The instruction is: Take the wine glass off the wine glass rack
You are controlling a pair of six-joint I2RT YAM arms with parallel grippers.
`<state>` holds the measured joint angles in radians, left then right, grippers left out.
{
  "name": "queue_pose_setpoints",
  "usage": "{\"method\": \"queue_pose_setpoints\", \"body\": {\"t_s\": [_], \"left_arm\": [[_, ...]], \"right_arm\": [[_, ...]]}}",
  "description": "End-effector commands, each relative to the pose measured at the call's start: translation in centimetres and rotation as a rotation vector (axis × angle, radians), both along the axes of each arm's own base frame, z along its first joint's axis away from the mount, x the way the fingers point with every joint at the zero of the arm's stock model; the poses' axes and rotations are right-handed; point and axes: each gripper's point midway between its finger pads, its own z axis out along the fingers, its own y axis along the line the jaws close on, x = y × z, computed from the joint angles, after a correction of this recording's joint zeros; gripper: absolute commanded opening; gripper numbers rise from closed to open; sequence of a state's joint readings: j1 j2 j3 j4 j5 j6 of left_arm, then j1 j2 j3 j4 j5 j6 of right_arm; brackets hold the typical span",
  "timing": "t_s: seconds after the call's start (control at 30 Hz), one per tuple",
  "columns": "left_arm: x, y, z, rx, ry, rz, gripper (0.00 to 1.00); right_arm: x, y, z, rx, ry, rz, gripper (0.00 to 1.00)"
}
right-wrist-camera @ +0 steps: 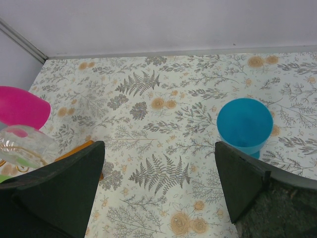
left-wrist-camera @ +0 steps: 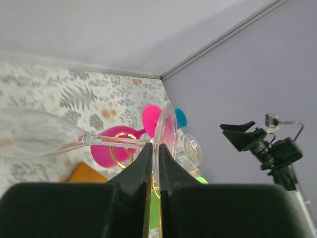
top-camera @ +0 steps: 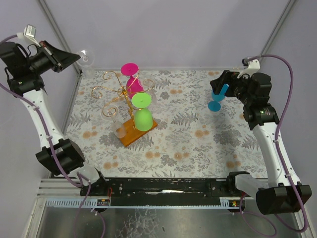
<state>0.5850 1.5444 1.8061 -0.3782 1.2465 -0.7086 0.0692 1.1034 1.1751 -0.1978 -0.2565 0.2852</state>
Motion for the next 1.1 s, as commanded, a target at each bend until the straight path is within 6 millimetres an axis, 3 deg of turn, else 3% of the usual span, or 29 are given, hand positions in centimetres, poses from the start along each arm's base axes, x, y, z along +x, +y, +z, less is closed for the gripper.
{"method": "queue_pose_setpoints", "body": {"t_s": [0.0,0.27,0.5,0.67,0.83,1.07], "left_arm": [[0.2,-2.2,3.9,0.200,-0.227,-0.027,0.00],[-1.1,-13.3,8.5,0.574,-0.634,-0.089,0.00],[-2.5,-19.6,9.7,0.724,-0.843,-0.114,0.00],[-5.0,-24.7,9.3,0.772,-0.962,-0.190,0.00],[-7.7,-29.5,6.9,0.847,-1.083,-0.279,0.00],[-9.9,-33.7,3.5,0.903,-1.181,-0.381,0.00]], "right_arm": [[0.2,0.4,3.3,0.011,-0.089,0.025,0.99],[0.5,0.3,4.3,0.018,-0.077,0.018,0.99],[0.5,0.2,7.5,0.031,-0.045,0.001,0.99],[0.3,1.1,10.8,0.075,-0.039,0.044,0.99],[-0.3,2.6,14.5,0.148,-0.044,0.123,0.99],[-2.8,6.0,18.4,0.255,-0.035,0.335,0.96]]}}
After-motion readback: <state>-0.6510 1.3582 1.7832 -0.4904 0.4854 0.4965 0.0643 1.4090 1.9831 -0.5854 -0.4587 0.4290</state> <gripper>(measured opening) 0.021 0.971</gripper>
